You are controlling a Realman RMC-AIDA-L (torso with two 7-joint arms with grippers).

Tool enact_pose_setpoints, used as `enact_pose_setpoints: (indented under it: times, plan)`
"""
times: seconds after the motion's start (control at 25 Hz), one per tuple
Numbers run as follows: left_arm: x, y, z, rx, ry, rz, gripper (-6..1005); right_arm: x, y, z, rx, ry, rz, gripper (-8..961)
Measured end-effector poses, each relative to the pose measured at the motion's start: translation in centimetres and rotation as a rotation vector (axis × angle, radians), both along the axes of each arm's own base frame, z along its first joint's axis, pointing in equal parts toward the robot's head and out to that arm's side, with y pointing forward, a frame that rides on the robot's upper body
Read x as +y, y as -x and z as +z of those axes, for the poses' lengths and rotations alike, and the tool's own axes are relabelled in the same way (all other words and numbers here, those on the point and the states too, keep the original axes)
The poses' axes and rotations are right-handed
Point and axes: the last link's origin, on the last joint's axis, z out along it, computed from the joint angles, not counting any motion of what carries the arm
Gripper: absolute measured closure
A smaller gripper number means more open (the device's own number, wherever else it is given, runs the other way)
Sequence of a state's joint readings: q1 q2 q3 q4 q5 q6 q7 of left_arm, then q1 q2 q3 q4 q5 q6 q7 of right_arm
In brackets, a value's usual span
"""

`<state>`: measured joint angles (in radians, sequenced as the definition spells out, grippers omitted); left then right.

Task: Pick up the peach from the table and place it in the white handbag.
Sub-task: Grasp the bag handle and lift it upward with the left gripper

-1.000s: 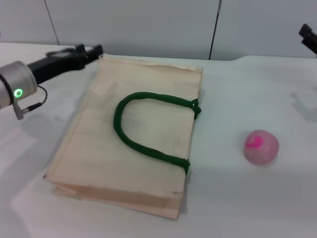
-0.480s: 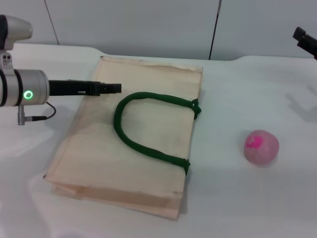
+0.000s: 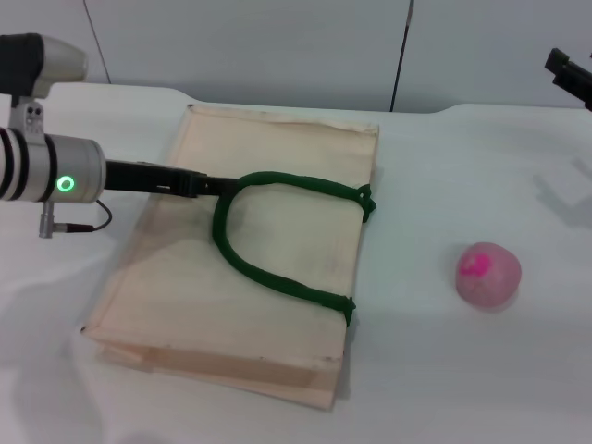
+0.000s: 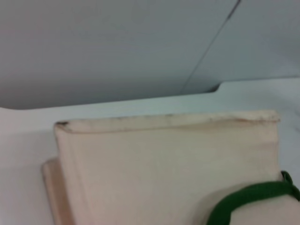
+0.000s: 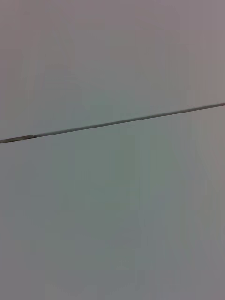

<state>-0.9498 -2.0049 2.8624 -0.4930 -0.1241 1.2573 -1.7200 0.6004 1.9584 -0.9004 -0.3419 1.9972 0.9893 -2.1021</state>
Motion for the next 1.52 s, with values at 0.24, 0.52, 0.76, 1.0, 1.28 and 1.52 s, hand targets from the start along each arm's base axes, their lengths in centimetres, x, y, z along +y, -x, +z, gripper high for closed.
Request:
enact_pose_setpoints:
  times: [0.24, 0.52, 0.76, 1.0, 1.28, 1.52]
  plan:
    - [0.0, -0.5, -1.0, 0.005, 0.032, -0.015, 365, 0.1, 0.2, -0.1, 0.003, 0.002, 0.004, 149]
    - [0.1, -0.6, -1.6, 0.031, 0.057, -0.016, 366, 0.1, 0.4, -0.2, 0.006, 0.004, 0.008, 148]
    - [0.2, -0.7, -2.2, 0.052, 0.065, -0.015, 367, 0.1, 0.4, -0.2, 0.006, 0.004, 0.01, 148]
    - [0.4, -1.1, -2.8, 0.061, 0.086, -0.03, 368, 0.1, 0.5, -0.2, 0.007, 0.004, 0.012, 148]
    - [0.5, -0.9, -3.3, 0.109, 0.097, -0.008, 369, 0.1, 0.5, -0.2, 0.013, 0.002, 0.015, 148]
    - [0.6, -0.8, -3.3, 0.113, 0.095, -0.002, 406, 0.1, 0.6, -0.3, 0.014, 0.002, 0.015, 147]
